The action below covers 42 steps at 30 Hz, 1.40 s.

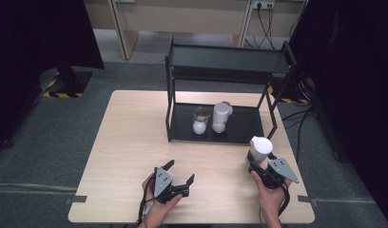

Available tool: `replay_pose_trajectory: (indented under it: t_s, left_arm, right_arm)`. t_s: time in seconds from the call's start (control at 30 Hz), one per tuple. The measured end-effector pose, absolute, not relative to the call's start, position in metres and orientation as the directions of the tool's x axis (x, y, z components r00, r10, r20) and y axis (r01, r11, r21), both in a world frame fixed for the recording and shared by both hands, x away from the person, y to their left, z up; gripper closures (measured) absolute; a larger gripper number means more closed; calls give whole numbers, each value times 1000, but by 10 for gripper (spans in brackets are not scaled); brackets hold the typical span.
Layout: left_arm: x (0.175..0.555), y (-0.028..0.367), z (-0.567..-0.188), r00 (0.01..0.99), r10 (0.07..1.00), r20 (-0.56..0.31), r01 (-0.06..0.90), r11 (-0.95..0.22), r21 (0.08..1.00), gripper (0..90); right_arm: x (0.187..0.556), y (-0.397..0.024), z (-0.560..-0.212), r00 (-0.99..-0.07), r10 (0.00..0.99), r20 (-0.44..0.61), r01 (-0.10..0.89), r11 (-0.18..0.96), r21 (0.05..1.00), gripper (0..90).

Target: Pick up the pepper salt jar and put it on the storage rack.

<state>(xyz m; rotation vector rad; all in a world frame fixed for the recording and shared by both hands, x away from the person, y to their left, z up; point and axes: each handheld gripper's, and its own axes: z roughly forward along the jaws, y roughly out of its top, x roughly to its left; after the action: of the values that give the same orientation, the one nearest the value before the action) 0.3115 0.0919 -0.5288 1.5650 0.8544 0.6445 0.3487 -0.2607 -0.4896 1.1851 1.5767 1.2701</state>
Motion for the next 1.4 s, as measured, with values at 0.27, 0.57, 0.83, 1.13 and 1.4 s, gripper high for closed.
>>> replay_pose_trajectory:
  t_s: [0.27, 0.57, 0.83, 1.13, 1.4]
  left_arm:
    - [311, 92, -529, 580, 813, -57, 168, -50, 985, 92]
    - [311, 92, -529, 580, 813, -58, 168, -50, 984, 92]
    - [311, 92, -529, 580, 813, -58, 168, -49, 985, 93]
    - [312, 92, -529, 580, 813, -60, 169, -48, 985, 93]
    - [312, 92, -529, 581, 812, -60, 168, -48, 985, 93]
  right_arm:
    - [361, -251, -482, -276, 961, -16, 179, 68, 981, 308]
    - [371, -244, -476, -283, 959, -15, 170, 65, 983, 308]
    - [378, -241, -472, -279, 960, -10, 164, 58, 985, 308]
    - [390, -237, -468, -280, 960, -10, 161, 57, 985, 308]
    - [402, -234, -465, -276, 961, -3, 163, 50, 985, 308]
